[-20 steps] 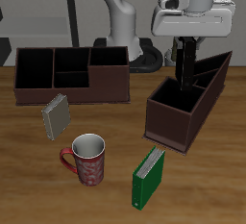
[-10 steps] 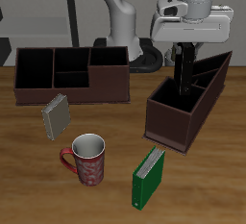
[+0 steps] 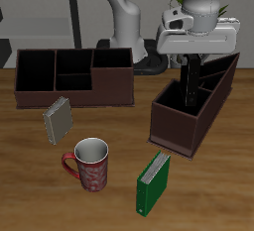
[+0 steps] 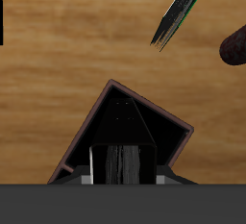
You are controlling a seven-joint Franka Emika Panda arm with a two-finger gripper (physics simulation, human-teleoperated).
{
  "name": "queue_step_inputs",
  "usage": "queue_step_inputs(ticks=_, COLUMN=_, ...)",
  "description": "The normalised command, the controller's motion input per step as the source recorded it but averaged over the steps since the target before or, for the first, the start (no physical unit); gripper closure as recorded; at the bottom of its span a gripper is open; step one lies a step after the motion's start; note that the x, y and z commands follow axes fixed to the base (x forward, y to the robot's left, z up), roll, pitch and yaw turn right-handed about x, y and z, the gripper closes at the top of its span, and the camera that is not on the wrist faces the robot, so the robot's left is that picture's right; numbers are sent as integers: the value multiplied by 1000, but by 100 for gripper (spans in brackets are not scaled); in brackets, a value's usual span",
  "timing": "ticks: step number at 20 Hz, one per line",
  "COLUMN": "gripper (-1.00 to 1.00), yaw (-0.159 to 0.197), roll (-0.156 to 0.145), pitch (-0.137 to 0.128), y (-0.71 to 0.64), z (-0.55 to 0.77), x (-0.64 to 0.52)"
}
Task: Place the black book into the left desk caddy's right compartment
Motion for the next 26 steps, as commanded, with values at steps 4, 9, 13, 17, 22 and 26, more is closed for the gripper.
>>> queue_step_inputs(ticks=4, gripper=100, yaw=3, roll=3, pitch=24, y=-3, z=-131, x=0)
queue_step_inputs(ticks=9, gripper=100, yaw=11, roll=11, pitch=15, y=17, z=-100, x=-22)
queue_step_inputs(ticks=13, gripper=100, yaw=5, roll=-1, pitch=22, y=-52, z=-131, x=24)
queue_step_inputs(ticks=17, gripper=100, yaw=1, roll=-1, pitch=24, y=-41, z=-158, x=2)
queue_step_inputs(ticks=22, gripper=100, yaw=-6, roll=5, pitch=36, y=17, z=-215, x=27)
queue_step_inputs(ticks=26, gripper=100, yaw=11, roll=-1, pitch=27, y=47, z=-250, x=69)
